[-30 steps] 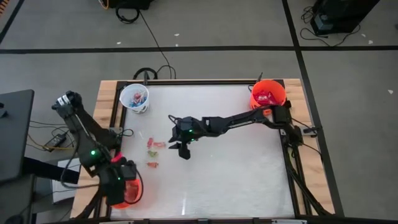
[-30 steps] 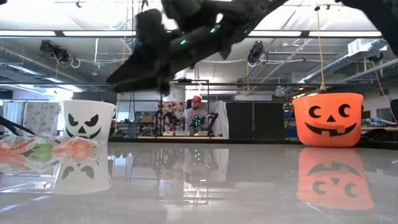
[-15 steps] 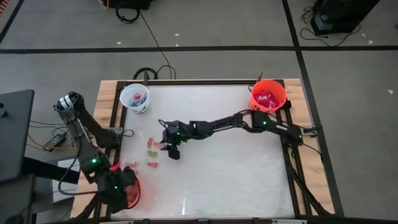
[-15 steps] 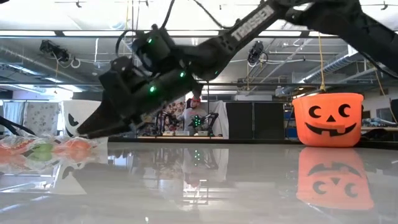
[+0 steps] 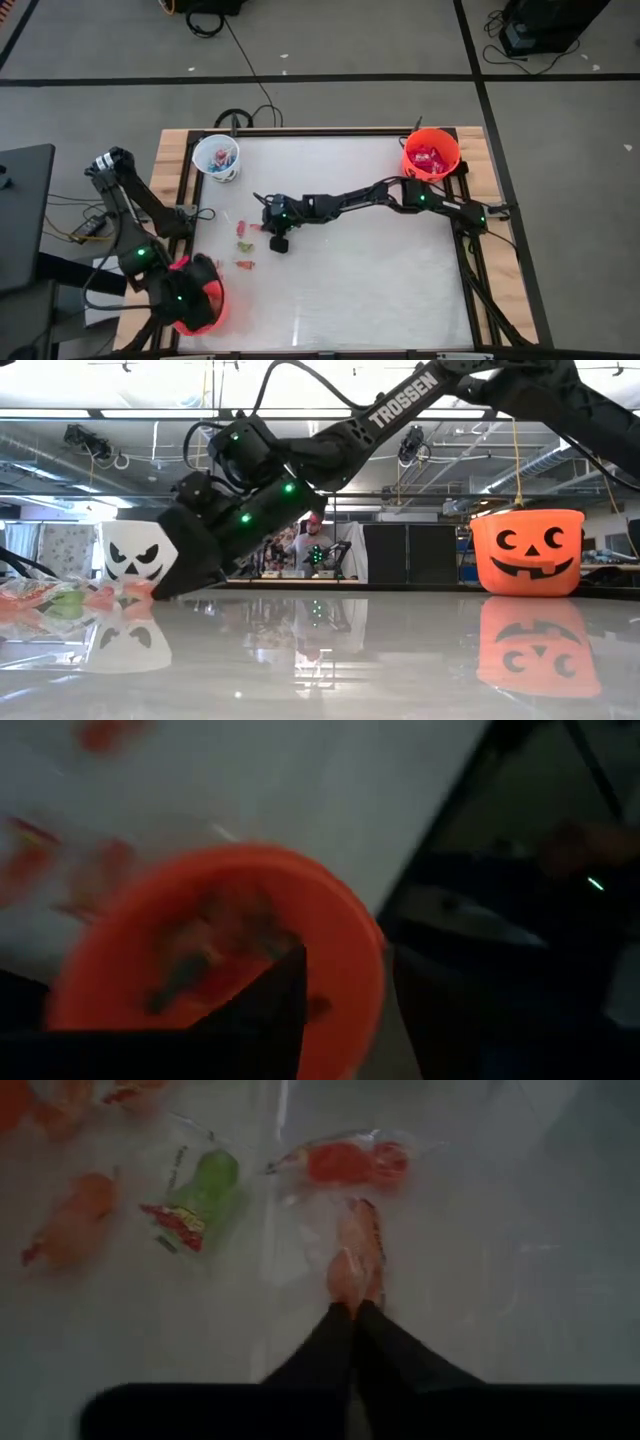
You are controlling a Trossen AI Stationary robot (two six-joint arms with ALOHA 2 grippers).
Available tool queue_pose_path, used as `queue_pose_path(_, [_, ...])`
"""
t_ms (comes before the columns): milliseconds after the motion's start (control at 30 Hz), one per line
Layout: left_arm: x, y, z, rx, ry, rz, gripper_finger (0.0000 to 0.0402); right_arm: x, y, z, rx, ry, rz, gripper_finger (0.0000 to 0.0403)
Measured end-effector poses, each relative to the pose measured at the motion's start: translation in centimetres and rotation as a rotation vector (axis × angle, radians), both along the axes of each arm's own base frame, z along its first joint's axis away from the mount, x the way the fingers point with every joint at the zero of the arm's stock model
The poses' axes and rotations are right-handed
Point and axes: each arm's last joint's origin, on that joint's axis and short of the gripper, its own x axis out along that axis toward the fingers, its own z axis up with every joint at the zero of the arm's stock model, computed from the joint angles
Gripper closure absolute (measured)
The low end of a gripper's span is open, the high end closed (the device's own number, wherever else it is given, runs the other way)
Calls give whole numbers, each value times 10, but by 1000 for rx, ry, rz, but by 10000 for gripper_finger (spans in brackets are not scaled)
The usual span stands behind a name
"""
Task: Sort candy by brand, put in halloween buckets
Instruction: Put the orange gummy into the bottom orange bucket
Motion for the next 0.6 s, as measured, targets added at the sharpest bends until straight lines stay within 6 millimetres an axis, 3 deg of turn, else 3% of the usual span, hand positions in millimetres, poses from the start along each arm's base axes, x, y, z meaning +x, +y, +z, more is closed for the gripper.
queue_pose_path(167, [-2, 13, 10, 169, -73, 65, 250, -2, 0, 5, 31, 16, -11, 392])
queue_pose_path(267, [-1, 18, 16, 263, -194, 76, 250, -4, 1, 17, 110, 15, 17, 397])
queue_pose_path(333, [-2, 23, 19, 313, -248, 75, 249, -5, 3, 34, 153, -16, 59, 396])
queue_pose_path(467, [-2, 32, 20, 400, -257, 37, 249, -9, 12, 87, 195, -132, 162, 399])
queue_pose_path(600, [-1, 41, 22, 485, -291, 10, 249, -16, 23, 122, 191, -198, 261, 400])
